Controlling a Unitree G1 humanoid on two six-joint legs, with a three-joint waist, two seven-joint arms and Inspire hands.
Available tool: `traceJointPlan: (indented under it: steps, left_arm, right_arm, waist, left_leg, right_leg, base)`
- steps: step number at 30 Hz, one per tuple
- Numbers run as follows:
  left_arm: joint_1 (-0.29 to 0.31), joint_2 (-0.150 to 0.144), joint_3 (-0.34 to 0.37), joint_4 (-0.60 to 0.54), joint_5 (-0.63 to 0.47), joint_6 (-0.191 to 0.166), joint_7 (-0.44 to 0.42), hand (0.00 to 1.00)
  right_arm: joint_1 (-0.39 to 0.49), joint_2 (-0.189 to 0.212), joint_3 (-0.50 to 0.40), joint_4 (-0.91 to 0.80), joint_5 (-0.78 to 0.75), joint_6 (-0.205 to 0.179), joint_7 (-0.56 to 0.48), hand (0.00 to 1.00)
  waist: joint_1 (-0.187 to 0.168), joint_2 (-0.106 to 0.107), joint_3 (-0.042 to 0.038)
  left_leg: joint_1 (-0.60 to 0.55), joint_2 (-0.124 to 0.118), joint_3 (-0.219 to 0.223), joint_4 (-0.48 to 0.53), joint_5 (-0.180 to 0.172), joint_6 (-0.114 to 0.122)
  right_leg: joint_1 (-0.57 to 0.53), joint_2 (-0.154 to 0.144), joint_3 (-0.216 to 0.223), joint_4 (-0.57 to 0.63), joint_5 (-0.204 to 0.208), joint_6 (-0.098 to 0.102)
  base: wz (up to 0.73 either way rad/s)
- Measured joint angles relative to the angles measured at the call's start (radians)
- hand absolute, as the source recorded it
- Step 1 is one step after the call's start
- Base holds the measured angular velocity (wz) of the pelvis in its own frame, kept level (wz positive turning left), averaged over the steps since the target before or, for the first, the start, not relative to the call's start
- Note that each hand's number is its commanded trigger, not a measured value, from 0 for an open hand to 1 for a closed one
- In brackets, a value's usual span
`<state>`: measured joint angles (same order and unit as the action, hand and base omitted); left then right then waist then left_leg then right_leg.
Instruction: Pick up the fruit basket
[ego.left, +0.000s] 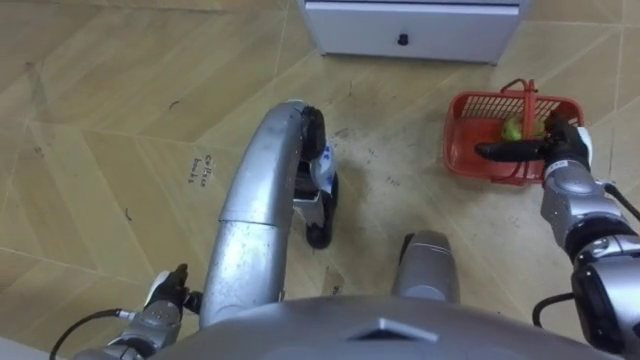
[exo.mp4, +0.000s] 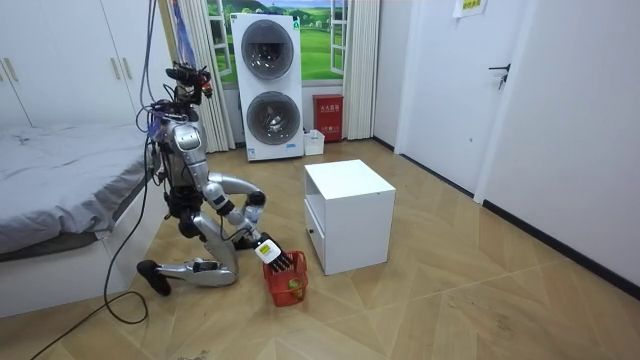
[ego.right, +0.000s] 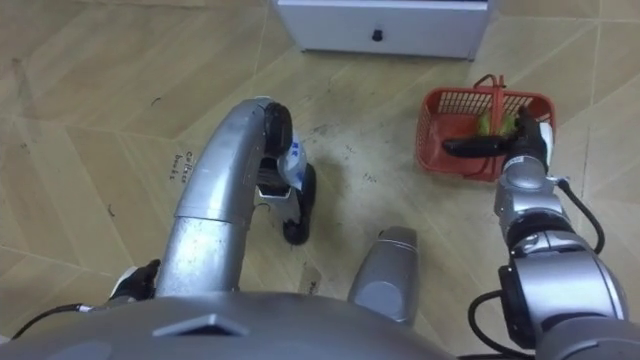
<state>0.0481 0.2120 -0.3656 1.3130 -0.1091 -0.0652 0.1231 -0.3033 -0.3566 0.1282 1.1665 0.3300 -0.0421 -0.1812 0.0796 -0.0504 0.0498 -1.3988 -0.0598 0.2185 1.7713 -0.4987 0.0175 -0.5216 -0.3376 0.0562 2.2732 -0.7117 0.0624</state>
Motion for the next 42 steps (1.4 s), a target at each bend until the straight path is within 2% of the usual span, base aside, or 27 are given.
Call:
traceJointPlan:
  steps: [1, 2, 3, 5, 12, 14, 19, 26, 34, 42]
  left_arm:
    - [0.0, 0.0, 0.0, 0.0, 0.0, 0.0, 0.0, 0.0]
    - [0.001, 0.0, 0.0, 0.0, 0.0, 0.0, -0.001, 0.0]
    - [0.002, 0.0, -0.002, 0.0, 0.0, 0.001, -0.001, 0.0]
    - [0.001, -0.001, -0.014, 0.0, 0.0, 0.004, -0.004, 0.0]
    - [-0.014, -0.013, -0.031, 0.001, 0.0, 0.015, -0.019, 0.0]
    - [-0.024, -0.022, -0.031, 0.001, 0.001, 0.015, -0.019, 0.0]
    - [-0.055, -0.034, -0.031, 0.0, 0.001, 0.015, -0.019, 0.0]
    - [-0.061, -0.036, -0.032, 0.0, -0.012, 0.017, -0.02, 0.0]
    - [-0.058, -0.036, -0.032, 0.003, -0.018, 0.022, -0.023, 0.0]
    - [-0.054, -0.036, -0.031, 0.003, -0.019, 0.022, -0.024, 0.0]
  right_arm:
    - [-0.001, 0.0, 0.0, 0.0, -0.001, 0.0, 0.005, 0.21]
    - [-0.001, 0.0, 0.0, 0.001, -0.003, 0.0, 0.01, 0.64]
    - [-0.001, 0.001, 0.0, 0.001, -0.008, 0.0, 0.014, 1.0]
    - [-0.004, 0.001, 0.0, 0.003, -0.008, 0.0, 0.022, 1.0]
    - [-0.016, 0.015, 0.006, 0.032, 0.022, 0.001, 0.033, 1.0]
    - [-0.012, 0.025, 0.01, 0.038, 0.025, 0.011, 0.033, 1.0]
    - [-0.01, 0.038, 0.062, 0.072, 0.063, 0.015, 0.062, 1.0]
    - [-0.009, 0.047, 0.089, 0.082, 0.066, 0.025, 0.069, 1.0]
    - [-0.009, 0.066, 0.086, 0.082, 0.108, 0.027, 0.068, 1.0]
    - [-0.009, 0.068, 0.086, 0.079, 0.135, 0.037, 0.069, 1.0]
  waist:
    - [0.002, 0.003, -0.0006]
    - [0.003, 0.003, -0.0004]
    - [0.004, 0.003, -0.0005]
    - [0.009, 0.008, -0.0033]
    - [0.01, 0.0, 0.0013]
    - [0.01, -0.002, 0.0026]
    - [0.011, -0.005, 0.0044]
    - [0.007, -0.013, 0.0089]
    - [0.007, -0.01, 0.007]
    - [0.007, -0.019, 0.0077]
  left_leg:
    - [-0.004, 0.0, -0.001, 0.0, 0.002, -0.001]
    - [-0.004, 0.0, -0.001, 0.0, 0.002, -0.001]
    - [-0.004, 0.0, -0.002, 0.0, 0.002, -0.001]
    - [-0.003, -0.001, -0.004, 0.0, 0.003, -0.003]
    - [-0.003, 0.0, -0.011, -0.001, 0.012, -0.009]
    - [-0.003, 0.001, -0.012, -0.002, 0.012, -0.009]
    - [-0.005, 0.008, -0.015, 0.003, 0.012, -0.009]
    - [-0.006, 0.011, -0.019, 0.006, 0.012, -0.01]
    - [-0.009, 0.011, -0.029, 0.02, 0.015, -0.006]
    - [-0.006, 0.011, -0.037, 0.024, 0.018, -0.004]
  right_leg:
    - [-0.003, 0.001, -0.001, 0.002, 0.0, 0.0]
    - [-0.003, 0.001, -0.001, 0.002, 0.0, 0.0]
    - [-0.003, 0.001, -0.002, 0.002, 0.0, 0.0]
    - [-0.003, 0.006, -0.003, 0.004, 0.0, 0.0]
    - [-0.002, 0.01, -0.005, 0.013, -0.001, -0.001]
    - [-0.003, 0.012, -0.005, 0.013, -0.001, -0.001]
    - [-0.003, 0.022, -0.004, 0.013, -0.002, -0.002]
    - [-0.005, 0.026, -0.001, 0.016, -0.002, -0.003]
    - [0.0, 0.039, -0.004, 0.026, -0.003, -0.004]
    - [0.014, 0.043, -0.009, 0.026, -0.003, -0.004]
  base:
    - [0.0]
    - [0.0]
    - [0.0]
    - [0.0]
    - [0.0]
    - [0.0]
    - [-0.02]
    - [0.0]
    - [-0.02]
    - [0.01]
